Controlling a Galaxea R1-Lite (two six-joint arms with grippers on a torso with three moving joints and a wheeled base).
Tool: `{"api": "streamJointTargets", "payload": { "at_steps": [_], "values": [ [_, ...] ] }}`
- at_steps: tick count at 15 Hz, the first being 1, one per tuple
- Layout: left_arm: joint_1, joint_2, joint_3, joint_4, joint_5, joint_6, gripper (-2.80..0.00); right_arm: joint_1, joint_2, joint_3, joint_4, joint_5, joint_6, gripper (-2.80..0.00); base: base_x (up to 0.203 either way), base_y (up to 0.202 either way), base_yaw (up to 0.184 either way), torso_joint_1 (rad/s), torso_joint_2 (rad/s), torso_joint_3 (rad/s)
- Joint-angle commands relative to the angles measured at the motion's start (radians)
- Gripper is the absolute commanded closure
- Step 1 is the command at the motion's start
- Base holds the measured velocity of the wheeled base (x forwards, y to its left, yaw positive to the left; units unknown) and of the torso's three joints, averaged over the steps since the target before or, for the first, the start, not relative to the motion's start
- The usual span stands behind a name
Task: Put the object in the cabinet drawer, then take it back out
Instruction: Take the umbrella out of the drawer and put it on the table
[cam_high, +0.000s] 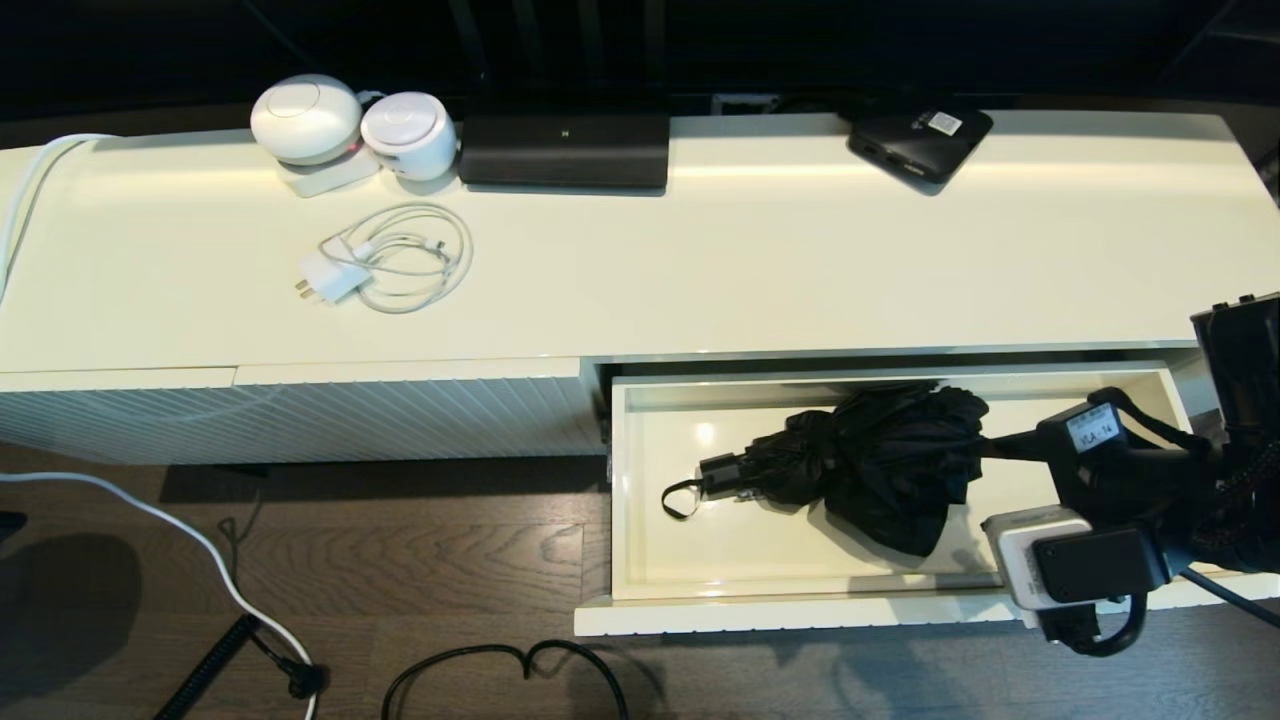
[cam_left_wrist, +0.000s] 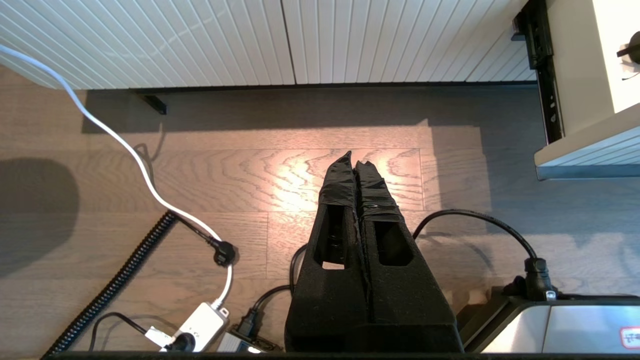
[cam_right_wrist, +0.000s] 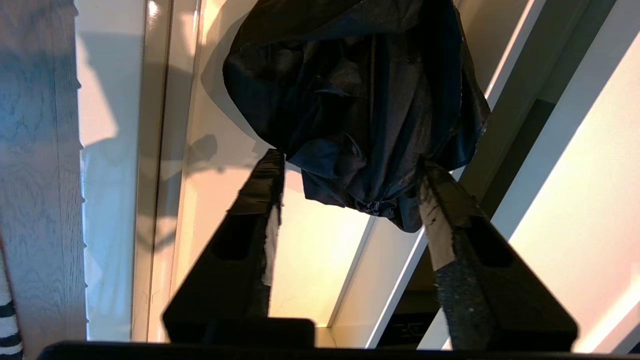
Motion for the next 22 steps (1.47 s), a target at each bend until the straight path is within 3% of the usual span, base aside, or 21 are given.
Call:
{"api": "streamJointTargets", "payload": {
  "at_steps": [1,22],
  "values": [
    [0.000,-0.002,0.000,0.000,0.000,-0.001,0.00,-0.001,0.019,-0.011,0.000,-0.004,-0.009,-2.80,0.000,0.000,0.000,0.000,0.00,0.000],
    [0.000,-0.002,0.000,0.000,0.000,-0.001,0.00,-0.092,0.340,-0.185,-0.013,-0.005,0.008,-2.80,0.000,0.000,0.000,0.000,0.00,0.000]
  ]
}}
